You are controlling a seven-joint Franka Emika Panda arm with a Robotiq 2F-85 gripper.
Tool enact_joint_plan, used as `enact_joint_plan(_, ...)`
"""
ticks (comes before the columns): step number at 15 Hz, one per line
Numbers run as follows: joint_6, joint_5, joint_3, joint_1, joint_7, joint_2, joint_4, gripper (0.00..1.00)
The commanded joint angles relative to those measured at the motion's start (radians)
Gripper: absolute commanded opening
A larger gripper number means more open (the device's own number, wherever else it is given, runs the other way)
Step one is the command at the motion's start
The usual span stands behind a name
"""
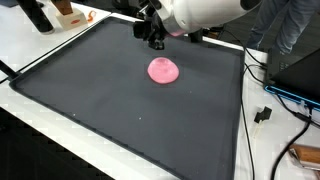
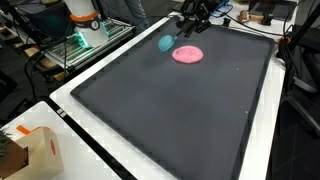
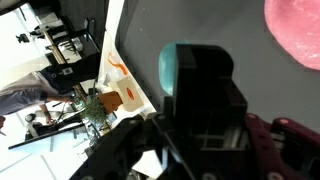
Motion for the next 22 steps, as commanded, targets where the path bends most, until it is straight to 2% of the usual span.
enact_joint_plan(1, -0.068, -0.031, -0.008, 0.013, -0.016, 0.055, 0.065, 0.25)
enact_joint_plan(13, -0.127, -0.024, -0.005, 0.011, -0.130, 0.113, 0.130, 0.25)
enact_joint_plan(22, -0.107, -0.008, 0.001, -0.005, -0.296, 0.100, 0.137, 0.25)
